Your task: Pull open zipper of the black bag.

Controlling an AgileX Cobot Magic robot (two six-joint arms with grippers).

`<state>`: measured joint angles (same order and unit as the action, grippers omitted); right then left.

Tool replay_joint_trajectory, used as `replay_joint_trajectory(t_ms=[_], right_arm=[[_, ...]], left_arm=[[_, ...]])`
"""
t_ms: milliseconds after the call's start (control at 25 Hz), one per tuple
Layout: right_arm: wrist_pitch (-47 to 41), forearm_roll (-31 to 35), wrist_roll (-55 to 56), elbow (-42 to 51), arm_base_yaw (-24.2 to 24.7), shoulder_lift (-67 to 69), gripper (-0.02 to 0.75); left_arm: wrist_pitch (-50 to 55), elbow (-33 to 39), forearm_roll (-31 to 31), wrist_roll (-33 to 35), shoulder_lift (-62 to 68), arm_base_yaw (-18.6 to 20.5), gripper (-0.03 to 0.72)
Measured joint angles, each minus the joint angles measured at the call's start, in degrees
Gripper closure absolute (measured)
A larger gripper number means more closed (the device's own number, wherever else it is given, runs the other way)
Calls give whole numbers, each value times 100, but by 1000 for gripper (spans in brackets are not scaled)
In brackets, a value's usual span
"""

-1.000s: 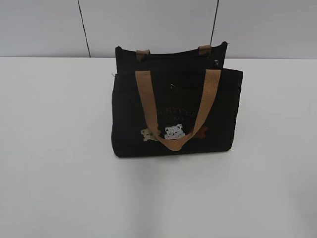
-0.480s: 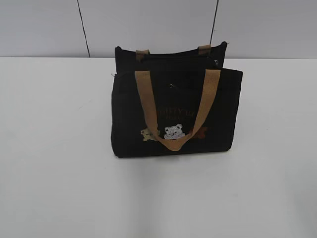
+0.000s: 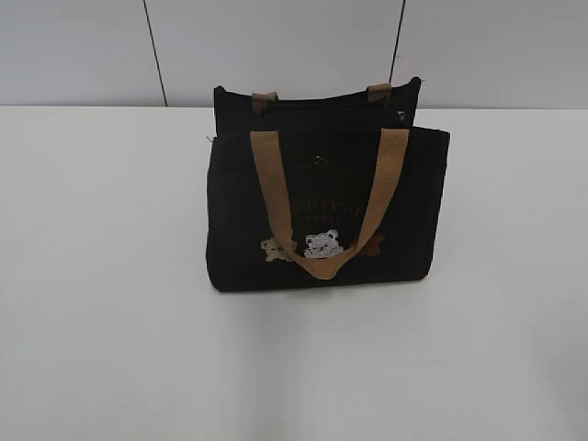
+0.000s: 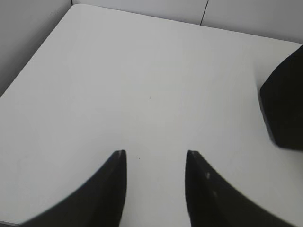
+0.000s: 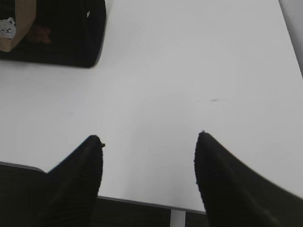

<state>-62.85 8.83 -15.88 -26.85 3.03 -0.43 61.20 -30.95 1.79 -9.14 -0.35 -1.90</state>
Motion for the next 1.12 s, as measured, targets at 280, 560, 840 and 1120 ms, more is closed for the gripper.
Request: replay_joint_trajectory(t_ms=[280, 560, 840, 1120], right_arm=[[0, 0, 0, 0, 53, 0, 271], [0, 0, 0, 0, 53, 0, 271], [0, 4, 0, 0, 53, 0, 271], [0, 4, 0, 0, 53, 0, 272]], left_arm=[[0, 0, 0, 0, 0, 0, 377], [0, 0, -2, 0, 0, 0, 378], [0, 0, -2, 0, 0, -64, 379], [0, 0, -6, 0, 0, -543, 379]])
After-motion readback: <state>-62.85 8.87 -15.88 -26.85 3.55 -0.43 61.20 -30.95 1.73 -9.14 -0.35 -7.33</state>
